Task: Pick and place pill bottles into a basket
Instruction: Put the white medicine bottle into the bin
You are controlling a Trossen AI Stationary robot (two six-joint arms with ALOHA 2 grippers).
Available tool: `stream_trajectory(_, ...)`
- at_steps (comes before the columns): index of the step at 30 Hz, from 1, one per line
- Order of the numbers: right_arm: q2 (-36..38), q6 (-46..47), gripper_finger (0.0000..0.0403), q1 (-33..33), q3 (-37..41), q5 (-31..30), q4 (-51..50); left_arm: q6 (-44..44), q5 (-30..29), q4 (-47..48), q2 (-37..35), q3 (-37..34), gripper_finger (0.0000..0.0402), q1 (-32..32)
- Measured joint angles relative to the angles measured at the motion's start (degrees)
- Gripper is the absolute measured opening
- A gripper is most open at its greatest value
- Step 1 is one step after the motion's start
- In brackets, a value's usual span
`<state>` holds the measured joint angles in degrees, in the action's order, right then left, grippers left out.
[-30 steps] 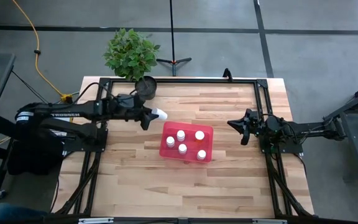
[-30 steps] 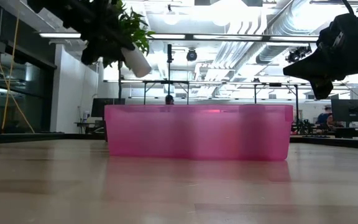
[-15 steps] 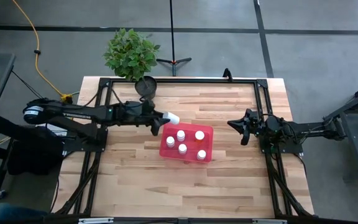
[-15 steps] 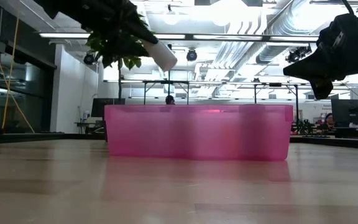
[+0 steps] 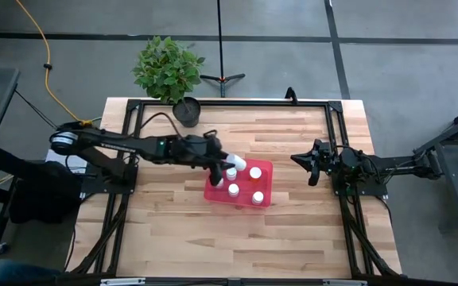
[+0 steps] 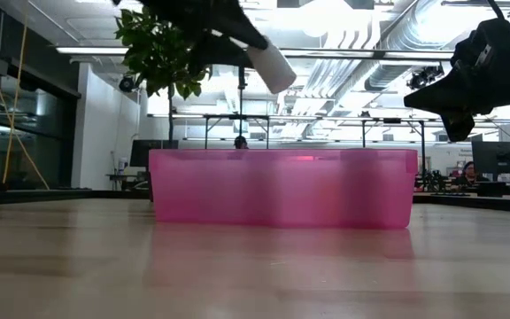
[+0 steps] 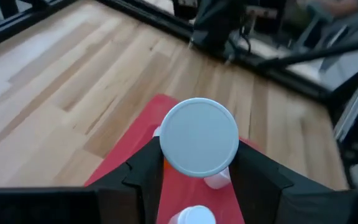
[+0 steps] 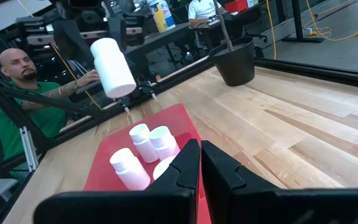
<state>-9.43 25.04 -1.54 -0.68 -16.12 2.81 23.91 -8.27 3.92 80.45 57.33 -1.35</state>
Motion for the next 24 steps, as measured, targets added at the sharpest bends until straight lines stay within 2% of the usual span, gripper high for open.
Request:
stream_trajectory(4,0.0,0.0,0.0007,0.0,0.0,0.0,0.0,-1.6,0.1,7.0,3.5,5.4,0.0198,-0.5)
stream_trajectory(9,0.0,-0.7,0.0007,0.0,0.0,0.0,0.0,-2.9,1.5,6.5,7.0,8.5,0.0198,-1.3)
stream_trajectory(24,0.0,-1.1,0.0007,0.0,0.0,0.0,0.0,-4.2,1.4,5.3,15.8,10.2,0.0198,-5.7)
